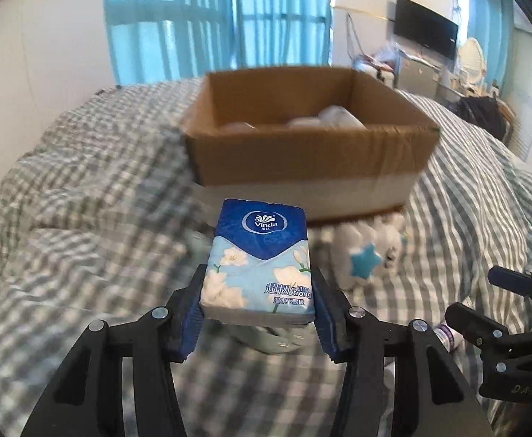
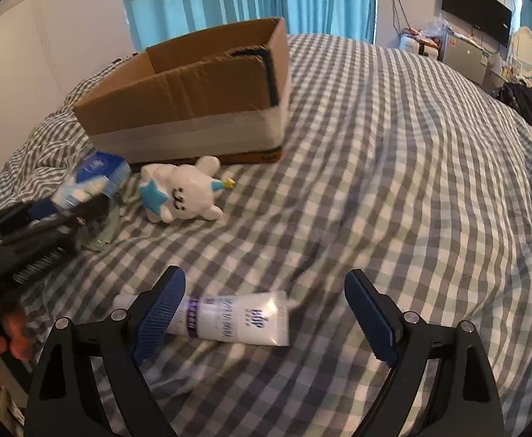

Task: Organize objects
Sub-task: 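Grasp the blue tissue pack with the left tool, then grasp the white plush toy with the right tool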

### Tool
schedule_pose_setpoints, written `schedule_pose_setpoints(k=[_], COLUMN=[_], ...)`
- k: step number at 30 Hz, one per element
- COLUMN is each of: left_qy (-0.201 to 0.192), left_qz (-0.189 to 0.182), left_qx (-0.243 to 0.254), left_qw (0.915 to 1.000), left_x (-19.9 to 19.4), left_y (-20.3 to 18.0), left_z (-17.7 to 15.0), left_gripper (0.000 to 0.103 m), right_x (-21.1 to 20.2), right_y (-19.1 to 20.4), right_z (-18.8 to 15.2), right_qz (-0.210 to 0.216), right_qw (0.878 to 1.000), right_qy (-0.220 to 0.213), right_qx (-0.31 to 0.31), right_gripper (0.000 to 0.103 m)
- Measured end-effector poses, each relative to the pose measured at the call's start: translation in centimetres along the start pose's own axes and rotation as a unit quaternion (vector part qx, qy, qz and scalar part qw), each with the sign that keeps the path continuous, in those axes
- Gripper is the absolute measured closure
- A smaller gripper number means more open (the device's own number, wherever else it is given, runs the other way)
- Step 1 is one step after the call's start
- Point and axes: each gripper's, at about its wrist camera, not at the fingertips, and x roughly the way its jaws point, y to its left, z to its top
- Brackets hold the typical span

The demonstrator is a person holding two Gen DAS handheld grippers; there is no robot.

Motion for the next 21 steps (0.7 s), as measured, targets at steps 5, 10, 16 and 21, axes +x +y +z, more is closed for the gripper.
schedule_pose_setpoints(k=[5, 10, 16, 21], left_qy=[0.001, 0.013, 0.03, 0.039], left_qz=[0.02, 0.02, 0.004, 0.001], left_qx=[-0.015, -0.041, -0.047, -0.043], left_qw=[0.9997, 0.9989, 0.9984, 0.9983], left_x=[0.2, 1.3, 2.2, 2.7], left_y=[1.8, 4.2, 5.0, 4.7], left_z=[0.5, 0.0, -0.2, -0.4], left_gripper=[0.05, 0.05, 0.05, 0.05], right_x=[0.0, 2.2, 6.5, 8.2], right_y=[2.6, 5.3, 7.0, 7.9], right_z=[1.6, 3.9, 5.6, 5.5], right_qz=[0.004, 0.009, 0.008, 0.01], right_qw=[1.0, 0.999, 0.999, 0.998], right_qy=[-0.012, -0.01, 0.016, 0.037], right_qx=[-0.022, -0.034, -0.03, -0.04], right_gripper=[0.014, 0.014, 0.016, 0.038])
